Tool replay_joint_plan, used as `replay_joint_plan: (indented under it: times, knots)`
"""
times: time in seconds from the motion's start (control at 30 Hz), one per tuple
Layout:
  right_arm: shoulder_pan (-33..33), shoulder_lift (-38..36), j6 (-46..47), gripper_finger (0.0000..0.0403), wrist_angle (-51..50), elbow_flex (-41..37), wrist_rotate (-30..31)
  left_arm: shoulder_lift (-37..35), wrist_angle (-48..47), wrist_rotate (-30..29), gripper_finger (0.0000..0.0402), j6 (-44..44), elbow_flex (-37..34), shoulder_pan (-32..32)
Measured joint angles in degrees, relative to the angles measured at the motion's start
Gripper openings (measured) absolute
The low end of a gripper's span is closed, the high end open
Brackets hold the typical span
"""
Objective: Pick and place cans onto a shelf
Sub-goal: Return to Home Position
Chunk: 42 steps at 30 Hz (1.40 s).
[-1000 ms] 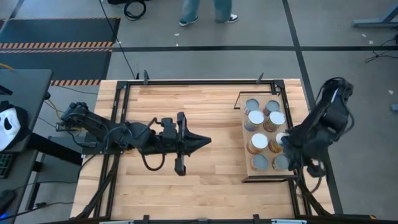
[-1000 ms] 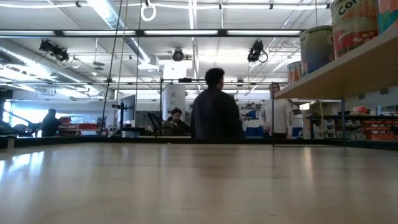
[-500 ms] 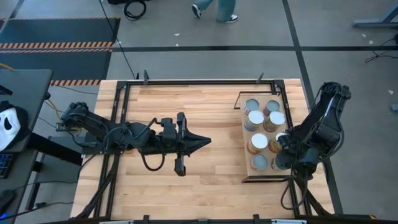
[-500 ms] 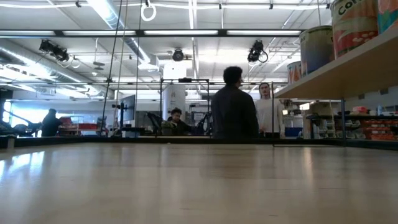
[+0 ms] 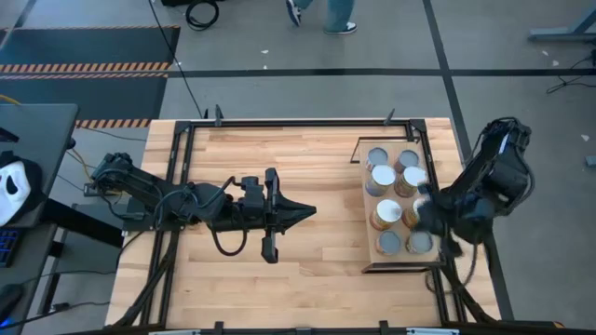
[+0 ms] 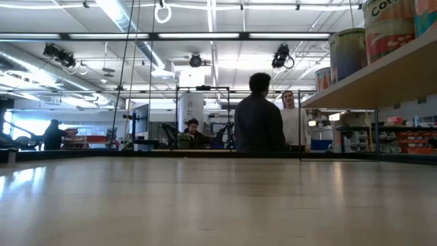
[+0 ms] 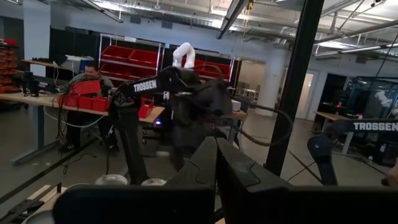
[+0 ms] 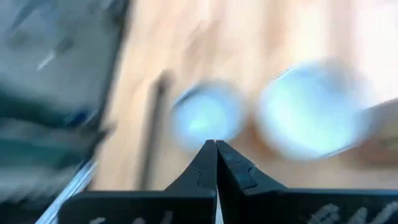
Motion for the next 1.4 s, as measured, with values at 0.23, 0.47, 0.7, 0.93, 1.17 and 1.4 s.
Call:
replay_joint_plan:
  times: [0.23, 0.47, 0.7, 0.93, 1.17, 1.4]
  knots:
    - [-14.1, 0.3, -4.3, 0.0001, -1.8, -1.7, 9.5, 0.0, 0.0, 0.0, 0.0009, 0.0, 0.0, 0.4]
    - [-27.4, -0.4, -12.6, 0.0001, 0.9, -1.7, 7.4, 0.0, 0.0, 0.0, 0.0009, 0.0, 0.0, 0.4]
    - [-37.1, -1.9, -18.9, 0.0001, 4.7, -1.7, 4.2, 0.0, 0.0, 0.0, 0.0009, -0.5, 0.0, 0.2]
    - [-36.8, -7.1, -20.9, 0.0001, 18.3, -1.7, 1.9, -0.5, -1.9, 0.0, 0.0009, 1.1, 0.1, -1.8]
    - [-25.9, -8.3, -13.7, 0.0001, 20.3, -1.6, -3.5, -0.5, -7.7, -0.1, 0.0009, -1.6, 0.1, -2.9]
    - [-13.8, -0.5, -8.6, 0.0001, 30.8, -2.9, -3.2, -0.5, -13.5, -1.4, 0.0009, -1.4, 0.1, -2.6]
